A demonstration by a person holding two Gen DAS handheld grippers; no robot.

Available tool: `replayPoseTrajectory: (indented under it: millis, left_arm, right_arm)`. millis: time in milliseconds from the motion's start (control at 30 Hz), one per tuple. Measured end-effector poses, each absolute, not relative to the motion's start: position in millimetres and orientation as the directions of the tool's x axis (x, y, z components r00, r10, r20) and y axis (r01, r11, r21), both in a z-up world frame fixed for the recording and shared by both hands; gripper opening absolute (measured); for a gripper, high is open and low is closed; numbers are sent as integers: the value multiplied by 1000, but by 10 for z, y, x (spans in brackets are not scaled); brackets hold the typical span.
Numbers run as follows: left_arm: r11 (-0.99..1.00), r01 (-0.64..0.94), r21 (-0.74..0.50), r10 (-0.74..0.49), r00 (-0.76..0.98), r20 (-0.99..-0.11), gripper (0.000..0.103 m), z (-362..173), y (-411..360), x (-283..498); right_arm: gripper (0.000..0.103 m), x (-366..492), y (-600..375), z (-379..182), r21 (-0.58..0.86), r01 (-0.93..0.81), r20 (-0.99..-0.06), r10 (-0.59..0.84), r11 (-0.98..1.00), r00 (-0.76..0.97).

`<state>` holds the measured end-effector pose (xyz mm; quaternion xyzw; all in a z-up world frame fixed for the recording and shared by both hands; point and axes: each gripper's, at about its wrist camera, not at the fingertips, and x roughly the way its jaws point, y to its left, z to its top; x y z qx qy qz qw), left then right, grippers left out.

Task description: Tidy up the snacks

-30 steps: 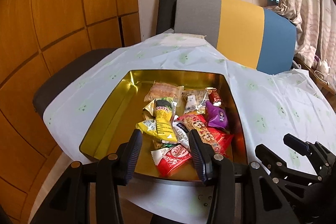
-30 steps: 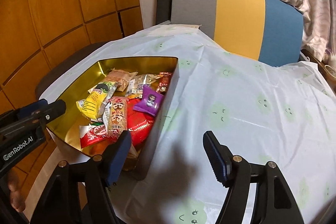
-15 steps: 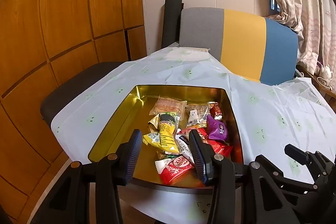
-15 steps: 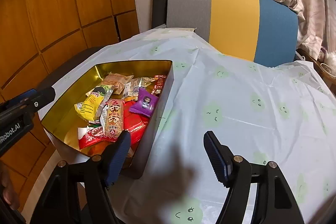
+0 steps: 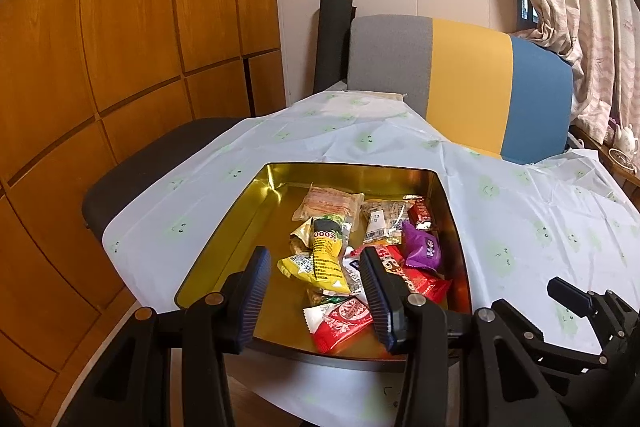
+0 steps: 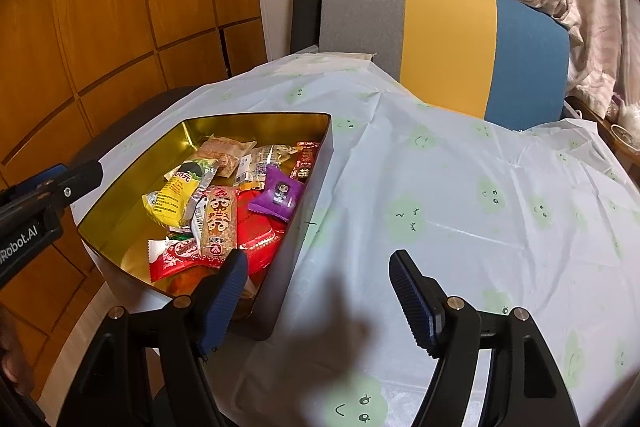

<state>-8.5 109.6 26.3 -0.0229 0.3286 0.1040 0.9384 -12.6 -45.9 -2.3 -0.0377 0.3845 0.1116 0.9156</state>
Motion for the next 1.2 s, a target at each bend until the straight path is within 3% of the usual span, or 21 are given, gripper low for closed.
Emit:
replayPoseTrajectory:
  millis: [1200]
  left_arm:
    - [972,-232,27,199,760,-619,47,293,1114,-109]
  right_arm:
    - [74,-142,-399,-51,3,-248,-716,175,969,676]
